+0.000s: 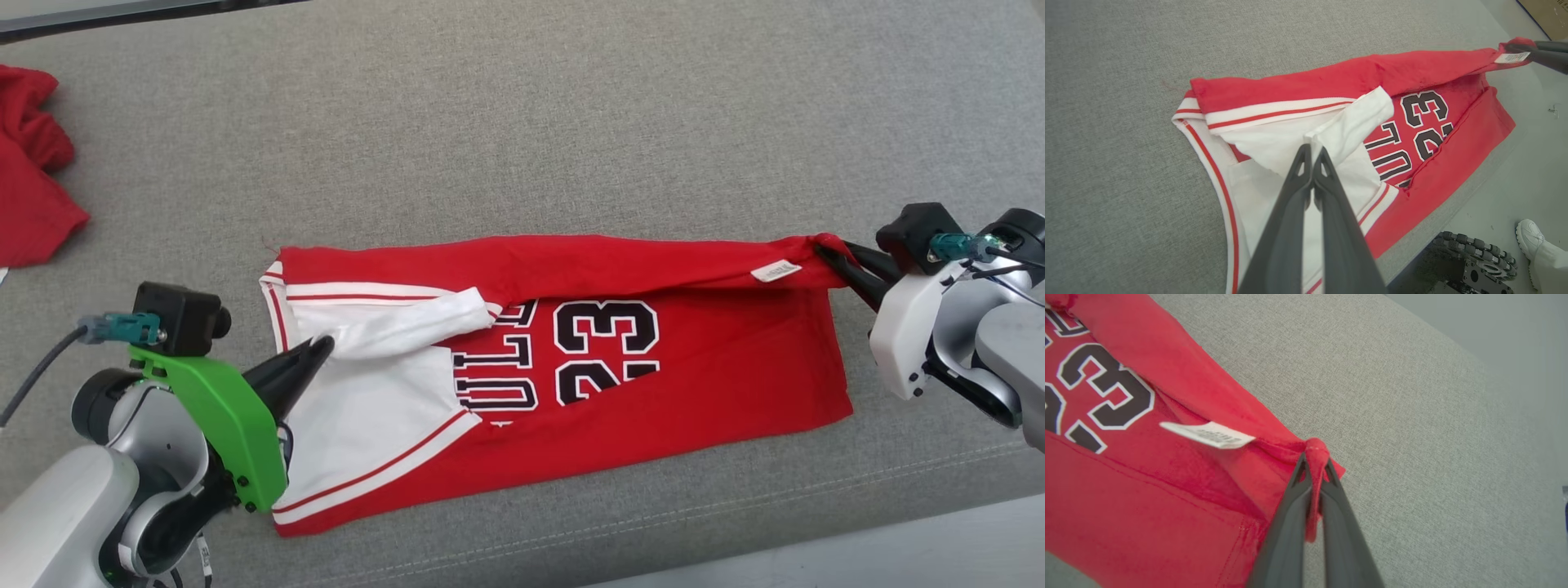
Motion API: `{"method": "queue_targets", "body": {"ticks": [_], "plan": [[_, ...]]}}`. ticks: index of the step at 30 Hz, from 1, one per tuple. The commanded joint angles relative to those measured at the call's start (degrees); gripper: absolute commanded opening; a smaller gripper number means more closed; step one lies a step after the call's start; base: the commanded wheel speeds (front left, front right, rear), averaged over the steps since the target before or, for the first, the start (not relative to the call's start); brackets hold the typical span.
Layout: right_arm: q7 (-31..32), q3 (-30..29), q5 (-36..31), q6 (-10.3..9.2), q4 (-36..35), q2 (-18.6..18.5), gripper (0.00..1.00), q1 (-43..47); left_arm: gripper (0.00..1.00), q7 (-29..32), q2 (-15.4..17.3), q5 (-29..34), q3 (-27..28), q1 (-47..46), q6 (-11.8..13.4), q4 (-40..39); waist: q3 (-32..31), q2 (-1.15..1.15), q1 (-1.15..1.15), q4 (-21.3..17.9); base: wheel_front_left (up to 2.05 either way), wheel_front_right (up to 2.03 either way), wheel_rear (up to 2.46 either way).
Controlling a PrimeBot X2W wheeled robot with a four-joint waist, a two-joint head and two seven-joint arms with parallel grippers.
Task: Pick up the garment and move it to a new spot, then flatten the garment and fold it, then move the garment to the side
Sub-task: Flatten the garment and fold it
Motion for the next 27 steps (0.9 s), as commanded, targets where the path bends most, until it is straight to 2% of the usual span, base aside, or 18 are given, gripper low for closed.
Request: {"method": "queue_targets", "body": {"ticks": [1, 12, 16, 18, 19, 20, 21, 22, 23, 24, 27], "plan": [[-0.55, 0.50, -0.24, -0.08, 0.00, -0.27, 0.00, -0.36, 0.00, -0.19, 0.20, -0.19, -0.10, 1.00, 0.12, -0.17, -0.04, 0.00, 0.00, 0.02, 0.00, 0.00, 0.00], [-3.11, 2.84, -7.21, -0.08, -1.38, -1.91, 0.02, 1.28, 0.00, 0.59, 0.99, -1.57, -1.22, 4.72, 0.80, -0.12, -0.94, 0.00, 0.00, -0.32, 0.00, 0.00, 0.00], [-3.67, 2.81, -9.70, -0.08, -1.57, -1.79, 0.15, 2.93, 0.00, 0.23, 1.03, -1.57, -1.52, 5.47, 0.92, 1.05, -1.42, 0.00, 0.00, -0.64, 0.00, 0.00, 0.00], [-3.66, 2.82, -10.78, -0.08, -1.79, -1.59, 0.26, 3.91, 0.00, 0.40, 1.19, -1.14, -1.89, 5.80, 0.94, 1.57, -1.65, 0.00, 0.00, -0.85, 0.00, 0.00, 0.00], [-3.66, 2.82, -10.78, -0.08, -1.79, -1.59, 0.26, 3.91, 0.00, 0.40, 1.19, -1.14, -1.89, 5.80, 0.94, 1.57, -1.65, 0.00, 0.00, -0.85, 0.00, 0.00, 0.00], [-3.80, 2.82, -11.36, -0.08, -1.70, -1.60, 0.46, 4.15, 0.00, 0.38, 1.31, -0.73, -2.13, 5.92, 0.76, 1.69, -1.78, 0.00, 0.00, -0.95, 0.00, 0.00, 0.00], [-4.07, 2.81, -11.79, -0.09, -1.55, -1.60, 0.78, 4.39, 0.15, 0.11, 1.30, -0.72, -2.19, 6.06, 0.69, 1.84, -1.92, 0.00, 0.00, -1.03, 0.00, 0.00, 0.00], [-4.35, 2.80, -12.21, -0.08, -1.32, -1.55, 1.00, 4.80, 0.40, 0.00, 1.29, -0.56, -2.34, 6.43, 0.75, 1.99, -2.16, 0.00, 0.00, -1.13, 0.00, 0.00, 0.00], [-4.61, 2.83, -12.98, -0.08, -1.20, -1.53, 1.00, 5.24, 0.75, 0.12, 1.50, -0.28, -2.70, 6.87, 0.63, 1.99, -2.41, 0.00, 0.00, -1.20, 0.00, 0.00, 0.00], [-5.03, 2.82, -13.68, -0.08, -1.14, -1.54, 1.00, 5.54, 0.99, 0.19, 1.65, -0.30, -2.93, 7.30, 0.60, 1.94, -2.70, 0.00, 0.00, -1.27, 0.00, 0.00, 0.00], [-6.03, 2.81, -16.22, -0.08, -1.41, -2.02, 1.00, 6.94, 1.00, 0.61, 2.48, -0.02, -3.74, 8.64, 0.92, 1.37, -3.72, 0.00, 0.00, -1.45, 0.00, 0.00, 0.00]]}}
